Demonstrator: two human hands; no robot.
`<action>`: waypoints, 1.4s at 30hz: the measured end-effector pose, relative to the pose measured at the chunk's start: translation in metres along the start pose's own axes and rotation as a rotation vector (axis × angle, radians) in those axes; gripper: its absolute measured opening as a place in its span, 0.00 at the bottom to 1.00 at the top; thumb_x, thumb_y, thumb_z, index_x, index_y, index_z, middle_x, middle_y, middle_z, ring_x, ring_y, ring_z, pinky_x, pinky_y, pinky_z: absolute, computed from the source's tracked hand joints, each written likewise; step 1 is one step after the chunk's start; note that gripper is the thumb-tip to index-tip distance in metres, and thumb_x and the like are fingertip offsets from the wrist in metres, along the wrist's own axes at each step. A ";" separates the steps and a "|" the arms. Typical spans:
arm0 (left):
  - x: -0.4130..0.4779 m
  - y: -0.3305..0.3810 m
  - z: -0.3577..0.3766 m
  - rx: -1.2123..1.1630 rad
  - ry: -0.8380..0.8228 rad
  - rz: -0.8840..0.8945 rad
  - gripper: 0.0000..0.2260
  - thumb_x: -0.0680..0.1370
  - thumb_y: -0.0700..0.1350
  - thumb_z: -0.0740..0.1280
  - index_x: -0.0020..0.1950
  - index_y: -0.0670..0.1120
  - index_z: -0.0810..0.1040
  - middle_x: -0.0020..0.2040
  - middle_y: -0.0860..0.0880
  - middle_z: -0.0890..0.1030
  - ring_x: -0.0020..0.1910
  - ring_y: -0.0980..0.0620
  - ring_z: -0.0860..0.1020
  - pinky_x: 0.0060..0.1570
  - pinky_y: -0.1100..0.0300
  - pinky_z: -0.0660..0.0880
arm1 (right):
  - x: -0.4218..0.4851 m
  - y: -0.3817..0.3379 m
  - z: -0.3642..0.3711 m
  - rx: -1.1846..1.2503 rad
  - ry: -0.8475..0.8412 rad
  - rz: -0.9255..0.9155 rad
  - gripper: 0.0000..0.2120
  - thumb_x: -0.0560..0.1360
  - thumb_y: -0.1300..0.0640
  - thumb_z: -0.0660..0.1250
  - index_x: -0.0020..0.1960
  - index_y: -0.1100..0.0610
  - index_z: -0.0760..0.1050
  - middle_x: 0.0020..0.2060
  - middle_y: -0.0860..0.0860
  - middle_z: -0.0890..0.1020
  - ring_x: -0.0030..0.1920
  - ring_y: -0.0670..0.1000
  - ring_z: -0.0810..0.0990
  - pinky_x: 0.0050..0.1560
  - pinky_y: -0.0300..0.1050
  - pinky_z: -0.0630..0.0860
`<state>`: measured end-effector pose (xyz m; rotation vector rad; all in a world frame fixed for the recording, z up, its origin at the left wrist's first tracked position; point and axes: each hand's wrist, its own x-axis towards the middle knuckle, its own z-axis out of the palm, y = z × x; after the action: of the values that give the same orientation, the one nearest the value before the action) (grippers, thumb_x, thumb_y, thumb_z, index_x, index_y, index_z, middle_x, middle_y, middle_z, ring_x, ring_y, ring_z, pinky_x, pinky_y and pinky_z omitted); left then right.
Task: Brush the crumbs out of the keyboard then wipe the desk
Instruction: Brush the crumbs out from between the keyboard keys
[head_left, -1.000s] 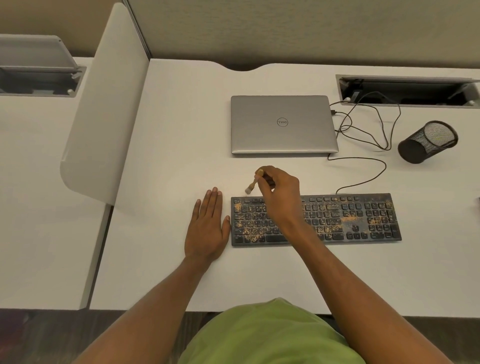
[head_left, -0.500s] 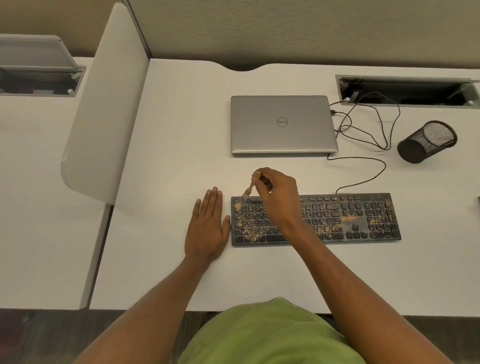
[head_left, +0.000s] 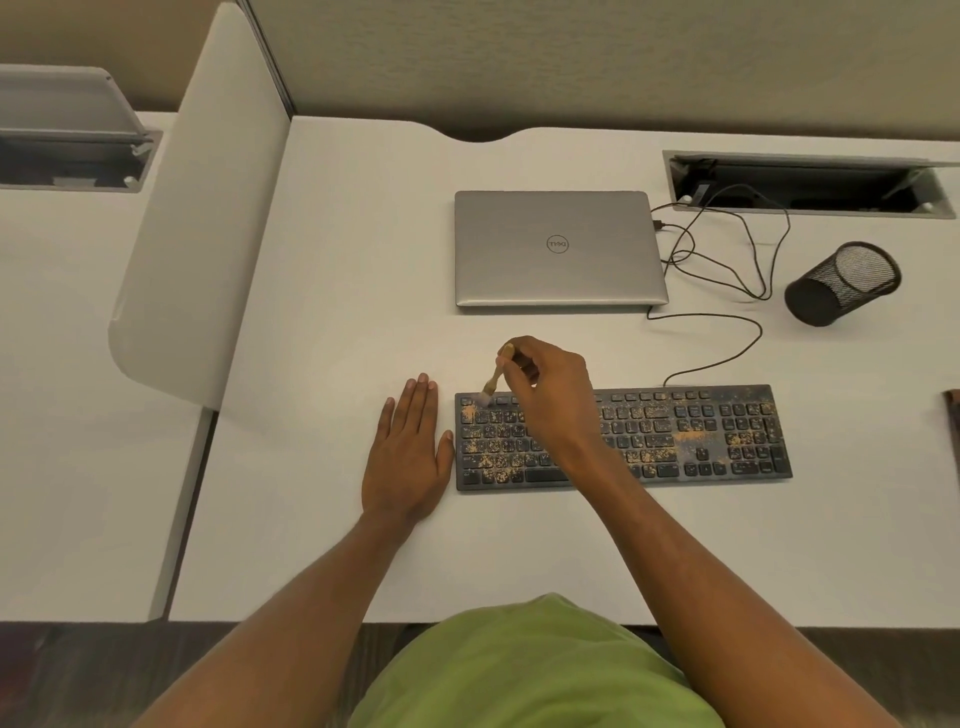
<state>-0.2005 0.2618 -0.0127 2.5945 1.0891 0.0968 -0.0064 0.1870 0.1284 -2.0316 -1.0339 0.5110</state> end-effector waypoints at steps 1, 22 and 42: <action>0.000 0.000 0.000 0.001 0.000 0.001 0.31 0.87 0.58 0.45 0.88 0.46 0.47 0.88 0.49 0.47 0.87 0.53 0.44 0.86 0.48 0.47 | 0.000 0.000 -0.001 -0.006 0.016 0.001 0.05 0.83 0.55 0.67 0.51 0.53 0.81 0.39 0.41 0.82 0.43 0.47 0.81 0.47 0.57 0.81; 0.000 0.000 0.000 0.003 0.027 0.017 0.31 0.87 0.55 0.48 0.88 0.44 0.50 0.88 0.48 0.50 0.87 0.52 0.46 0.86 0.48 0.49 | -0.003 -0.005 0.011 -0.045 -0.033 -0.062 0.07 0.83 0.53 0.66 0.49 0.53 0.82 0.40 0.44 0.84 0.42 0.46 0.81 0.46 0.54 0.81; 0.000 0.001 -0.001 0.007 0.024 0.014 0.31 0.87 0.55 0.48 0.88 0.44 0.49 0.88 0.48 0.49 0.87 0.53 0.45 0.86 0.47 0.49 | -0.002 -0.003 0.003 -0.008 0.030 0.000 0.06 0.82 0.54 0.67 0.49 0.52 0.82 0.39 0.43 0.84 0.42 0.47 0.82 0.46 0.55 0.81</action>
<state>-0.2004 0.2613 -0.0118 2.6139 1.0811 0.1274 -0.0113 0.1881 0.1288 -2.0403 -1.0199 0.4758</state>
